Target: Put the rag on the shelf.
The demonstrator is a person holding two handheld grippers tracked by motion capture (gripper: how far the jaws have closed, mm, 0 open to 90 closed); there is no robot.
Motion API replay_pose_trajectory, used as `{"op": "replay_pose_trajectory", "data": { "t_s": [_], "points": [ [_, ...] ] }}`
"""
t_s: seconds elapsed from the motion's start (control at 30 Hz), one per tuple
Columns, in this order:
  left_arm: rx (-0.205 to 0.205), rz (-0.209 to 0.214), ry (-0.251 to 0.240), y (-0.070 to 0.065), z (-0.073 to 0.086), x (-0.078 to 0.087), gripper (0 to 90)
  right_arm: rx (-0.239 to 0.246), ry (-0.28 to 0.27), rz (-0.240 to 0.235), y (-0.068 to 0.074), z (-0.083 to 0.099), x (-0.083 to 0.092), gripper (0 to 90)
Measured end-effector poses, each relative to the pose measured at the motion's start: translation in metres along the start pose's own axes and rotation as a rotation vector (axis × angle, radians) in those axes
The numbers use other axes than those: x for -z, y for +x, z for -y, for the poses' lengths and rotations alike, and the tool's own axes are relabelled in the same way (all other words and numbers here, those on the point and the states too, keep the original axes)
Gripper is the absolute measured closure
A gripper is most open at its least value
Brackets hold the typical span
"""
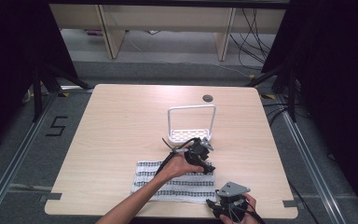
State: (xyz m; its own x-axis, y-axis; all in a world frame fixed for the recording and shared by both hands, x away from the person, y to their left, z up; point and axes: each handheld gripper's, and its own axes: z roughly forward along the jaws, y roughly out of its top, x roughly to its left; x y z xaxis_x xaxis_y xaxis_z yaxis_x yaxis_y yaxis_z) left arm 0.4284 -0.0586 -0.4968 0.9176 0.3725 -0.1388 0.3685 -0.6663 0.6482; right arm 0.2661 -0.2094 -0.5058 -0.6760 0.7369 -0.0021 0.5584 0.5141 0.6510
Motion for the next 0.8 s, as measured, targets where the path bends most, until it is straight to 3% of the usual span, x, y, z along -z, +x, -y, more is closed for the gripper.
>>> {"op": "replay_pose_trajectory", "data": {
  "t_s": [0.03,0.1,0.2,0.33,0.47,0.8],
  "points": [
    [-0.005,-0.001,0.003,0.0004,0.0003,-0.0011,44.4,-0.012,0.005,-0.001,0.0004,0.0000,0.0002,51.6],
    [-0.009,0.001,0.008,0.0001,0.0006,-0.0023,45.7,0.008,-0.002,0.001,-0.0010,0.0001,-0.0003,51.7],
    [-0.031,0.000,0.015,0.0000,0.0007,-0.0040,49.1,-0.029,0.008,-0.003,0.0009,-0.0008,0.0007,53.2],
    [-0.065,-0.007,0.020,0.0003,0.0001,-0.0041,54.0,-0.011,0.007,-0.003,-0.0001,-0.0011,0.0002,56.0],
    [-0.081,-0.014,0.025,-0.0015,0.0011,-0.0032,68.3,-0.001,0.007,-0.011,-0.0011,-0.0024,-0.0003,63.1],
    [-0.104,-0.003,0.023,-0.0033,0.0015,-0.0015,84.9,0.015,0.001,-0.039,-0.0035,-0.0034,-0.0013,83.3]
  ]
}}
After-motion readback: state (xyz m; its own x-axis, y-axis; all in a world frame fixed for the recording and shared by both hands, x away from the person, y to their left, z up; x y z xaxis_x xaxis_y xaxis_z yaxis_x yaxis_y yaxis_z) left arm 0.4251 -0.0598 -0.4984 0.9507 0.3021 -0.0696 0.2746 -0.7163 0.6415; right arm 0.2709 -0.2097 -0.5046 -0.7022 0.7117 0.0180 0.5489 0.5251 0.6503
